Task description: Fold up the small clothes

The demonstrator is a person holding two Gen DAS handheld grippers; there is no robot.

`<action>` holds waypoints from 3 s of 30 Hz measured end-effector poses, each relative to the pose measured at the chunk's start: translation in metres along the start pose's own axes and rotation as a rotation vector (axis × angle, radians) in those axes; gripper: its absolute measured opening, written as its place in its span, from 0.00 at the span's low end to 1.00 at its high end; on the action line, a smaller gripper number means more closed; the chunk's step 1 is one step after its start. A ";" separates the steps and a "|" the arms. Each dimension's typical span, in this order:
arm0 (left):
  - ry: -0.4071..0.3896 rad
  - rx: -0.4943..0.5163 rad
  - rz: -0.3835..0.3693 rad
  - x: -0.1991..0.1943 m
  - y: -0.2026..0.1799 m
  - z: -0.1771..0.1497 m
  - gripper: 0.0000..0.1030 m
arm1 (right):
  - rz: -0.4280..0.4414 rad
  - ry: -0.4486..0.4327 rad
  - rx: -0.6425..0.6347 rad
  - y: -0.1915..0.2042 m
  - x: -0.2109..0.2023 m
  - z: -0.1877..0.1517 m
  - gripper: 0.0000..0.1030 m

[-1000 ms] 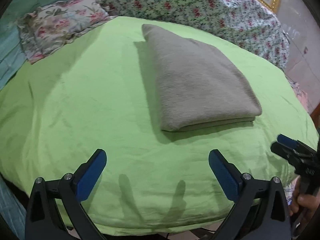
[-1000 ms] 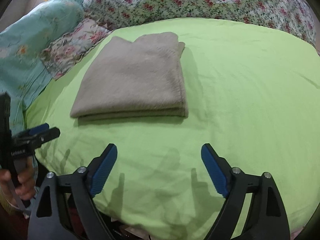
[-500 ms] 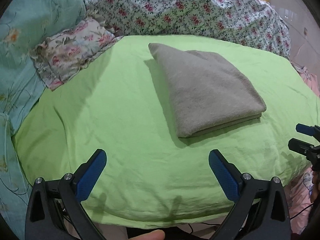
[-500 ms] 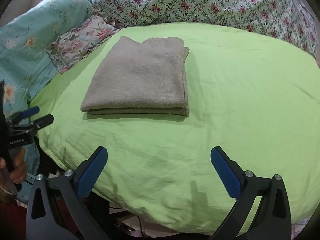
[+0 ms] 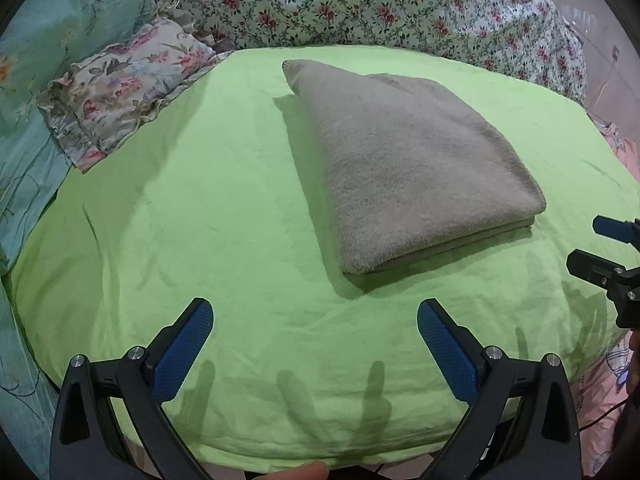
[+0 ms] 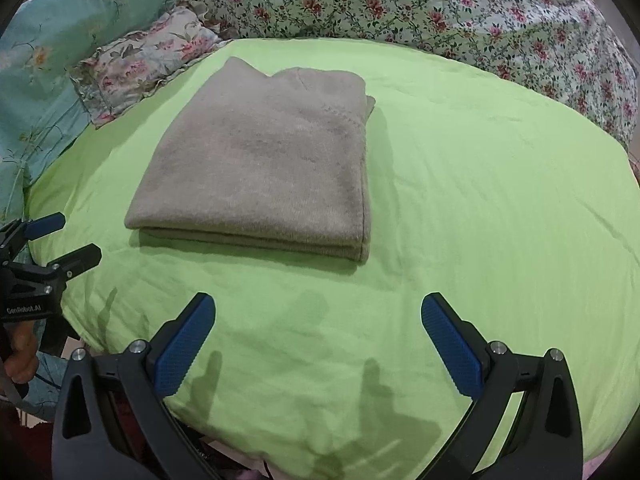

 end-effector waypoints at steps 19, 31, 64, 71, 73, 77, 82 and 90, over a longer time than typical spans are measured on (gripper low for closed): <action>-0.016 0.003 0.021 0.009 0.003 0.037 0.99 | -0.030 0.003 -0.033 0.012 0.014 0.033 1.00; 0.001 -0.003 0.068 0.015 0.006 0.050 0.99 | -0.031 0.005 -0.043 0.016 0.021 0.049 1.00; 0.029 0.006 0.118 0.021 0.007 0.075 0.99 | -0.032 0.026 -0.030 0.020 0.032 0.079 1.00; 0.023 0.003 0.118 0.019 0.005 0.076 0.99 | -0.031 0.028 -0.031 0.019 0.031 0.082 1.00; 0.022 0.005 0.119 0.018 0.005 0.077 0.99 | -0.031 0.030 -0.034 0.019 0.031 0.083 1.00; 0.019 0.006 0.122 0.018 0.004 0.077 0.99 | -0.031 0.030 -0.035 0.020 0.031 0.084 1.00; 0.016 0.010 0.124 0.016 0.003 0.078 0.99 | -0.029 0.026 -0.034 0.020 0.030 0.086 1.00; 0.009 0.018 0.124 0.014 -0.001 0.078 0.99 | -0.026 0.029 -0.032 0.021 0.031 0.086 1.00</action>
Point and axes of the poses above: each gripper's, at about its wrist camera, not at the fingertips, and x roughly the way its jaws point, y to its left, z to its top, the point moved 3 cm from there along x, roughly the way its jaws point, and after that the axes turned 12 degrees about x, right-handed, at the moved point
